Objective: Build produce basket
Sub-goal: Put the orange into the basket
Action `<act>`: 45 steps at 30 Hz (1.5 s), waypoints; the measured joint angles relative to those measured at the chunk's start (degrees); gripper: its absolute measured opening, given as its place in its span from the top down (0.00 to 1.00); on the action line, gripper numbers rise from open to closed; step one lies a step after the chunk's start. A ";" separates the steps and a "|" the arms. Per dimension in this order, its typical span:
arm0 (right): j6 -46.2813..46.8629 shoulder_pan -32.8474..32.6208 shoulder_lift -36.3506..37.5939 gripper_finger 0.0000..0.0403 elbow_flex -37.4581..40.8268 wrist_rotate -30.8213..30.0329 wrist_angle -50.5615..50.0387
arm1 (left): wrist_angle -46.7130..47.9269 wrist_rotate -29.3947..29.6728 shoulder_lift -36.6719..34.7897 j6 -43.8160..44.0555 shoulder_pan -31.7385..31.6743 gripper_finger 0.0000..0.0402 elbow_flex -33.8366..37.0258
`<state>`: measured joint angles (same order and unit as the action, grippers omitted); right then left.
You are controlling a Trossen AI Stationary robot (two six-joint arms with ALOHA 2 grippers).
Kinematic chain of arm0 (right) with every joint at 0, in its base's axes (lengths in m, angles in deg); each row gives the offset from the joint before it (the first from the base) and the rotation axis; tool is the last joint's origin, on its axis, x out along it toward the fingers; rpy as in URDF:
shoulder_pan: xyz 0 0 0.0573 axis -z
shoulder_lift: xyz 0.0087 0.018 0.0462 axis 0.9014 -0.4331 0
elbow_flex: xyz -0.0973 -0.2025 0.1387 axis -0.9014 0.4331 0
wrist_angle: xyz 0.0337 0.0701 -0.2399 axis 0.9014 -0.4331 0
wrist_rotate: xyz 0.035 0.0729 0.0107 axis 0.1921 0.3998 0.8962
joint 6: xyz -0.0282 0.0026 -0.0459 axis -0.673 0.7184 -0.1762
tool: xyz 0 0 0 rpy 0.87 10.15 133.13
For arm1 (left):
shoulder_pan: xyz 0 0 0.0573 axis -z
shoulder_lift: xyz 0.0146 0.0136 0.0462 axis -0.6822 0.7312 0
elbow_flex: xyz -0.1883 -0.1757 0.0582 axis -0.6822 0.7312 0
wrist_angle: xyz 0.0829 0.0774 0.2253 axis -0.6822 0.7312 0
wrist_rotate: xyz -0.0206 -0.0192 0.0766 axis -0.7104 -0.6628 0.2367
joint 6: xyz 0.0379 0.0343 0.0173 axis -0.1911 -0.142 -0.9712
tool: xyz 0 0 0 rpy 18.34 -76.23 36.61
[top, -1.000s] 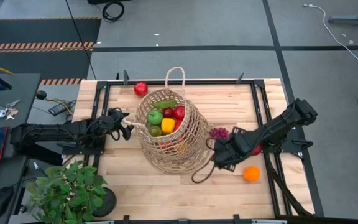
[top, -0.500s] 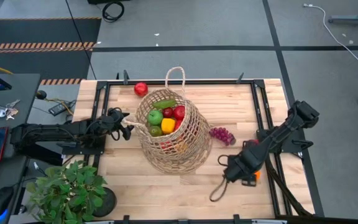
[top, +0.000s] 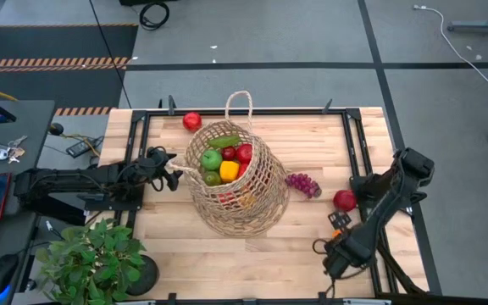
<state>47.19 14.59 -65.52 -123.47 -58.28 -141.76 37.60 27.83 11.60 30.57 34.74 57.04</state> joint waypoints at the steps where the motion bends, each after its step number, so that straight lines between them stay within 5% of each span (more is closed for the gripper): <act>1: -0.85 -1.01 -0.51 0.13 0.82 -0.28 1.09 | 0.02 0.00 0.02 0.00 -0.02 0.11 0.00; 14: -5.36 -5.65 -4.34 0.13 8.25 -10.13 12.53 | 0.02 0.00 0.02 0.00 0.00 0.11 0.02; 34: 3.32 1.12 -6.84 0.15 9.41 -7.57 14.07 | 0.02 0.00 0.00 -0.02 -0.01 0.11 0.02; 45: 6.38 5.90 -6.82 0.38 9.31 -5.31 14.33 | 0.02 0.00 0.01 -0.01 0.00 0.11 0.02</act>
<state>53.57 20.50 -72.34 -114.17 -63.59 -127.43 37.62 27.83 11.61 30.57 34.74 57.06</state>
